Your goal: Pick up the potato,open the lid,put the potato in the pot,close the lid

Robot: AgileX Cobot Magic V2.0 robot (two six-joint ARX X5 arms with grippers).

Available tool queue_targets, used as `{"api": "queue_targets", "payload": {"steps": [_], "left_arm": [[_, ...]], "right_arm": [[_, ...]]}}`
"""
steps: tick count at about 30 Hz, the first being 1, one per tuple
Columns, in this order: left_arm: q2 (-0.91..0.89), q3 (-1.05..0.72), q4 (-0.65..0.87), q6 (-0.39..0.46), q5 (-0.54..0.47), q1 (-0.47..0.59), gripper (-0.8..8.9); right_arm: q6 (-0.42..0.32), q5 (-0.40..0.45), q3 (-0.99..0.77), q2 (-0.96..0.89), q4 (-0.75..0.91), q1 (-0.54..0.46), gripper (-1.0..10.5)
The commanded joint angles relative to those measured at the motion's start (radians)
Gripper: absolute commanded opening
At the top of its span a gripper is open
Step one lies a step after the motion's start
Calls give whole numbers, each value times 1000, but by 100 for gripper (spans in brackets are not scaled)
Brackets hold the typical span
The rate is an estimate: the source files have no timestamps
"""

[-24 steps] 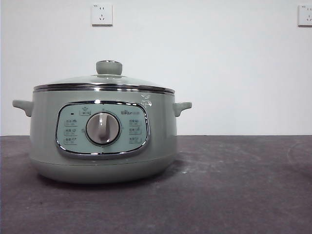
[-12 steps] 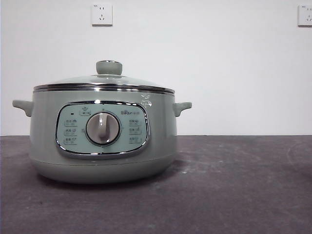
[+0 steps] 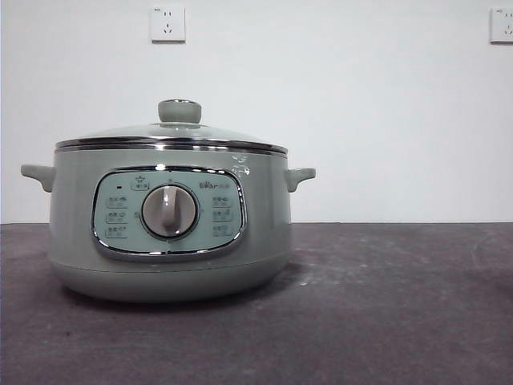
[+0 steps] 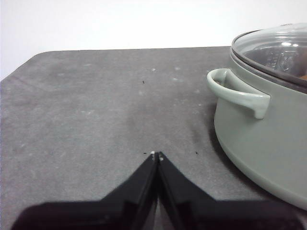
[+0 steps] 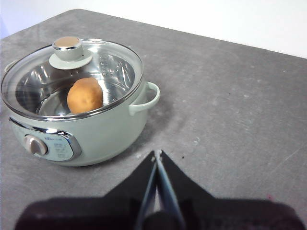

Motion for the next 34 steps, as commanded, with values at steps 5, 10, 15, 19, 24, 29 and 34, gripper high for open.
{"api": "queue_targets", "payload": {"steps": [5,10,15,19,24,29,34], "left_arm": [[-3,-14,-3,-10,-2,3,-3],[-3,-14,-3,-10,-2,3,-3],[-3,-14,-3,-10,-2,3,-3],[-3,-14,-3,-10,-2,3,-3],[-3,-14,-2,-10,-2,3,-3],[-3,-14,0,-10,-2,3,-3],[-3,-14,0,-10,-2,3,-3]], "right_arm": [[9,3,-4,-2,6,2,1],[9,3,-4,-2,6,2,1],[8,3,-4,-2,7,2,1],[4,10,-4,-29,-11,-13,1],[5,-56,-26,-85,-4,-166,1],[2,-192,-137,-175,89,-412,1],[3,-289,-300,-279,190,-578,1]]}}
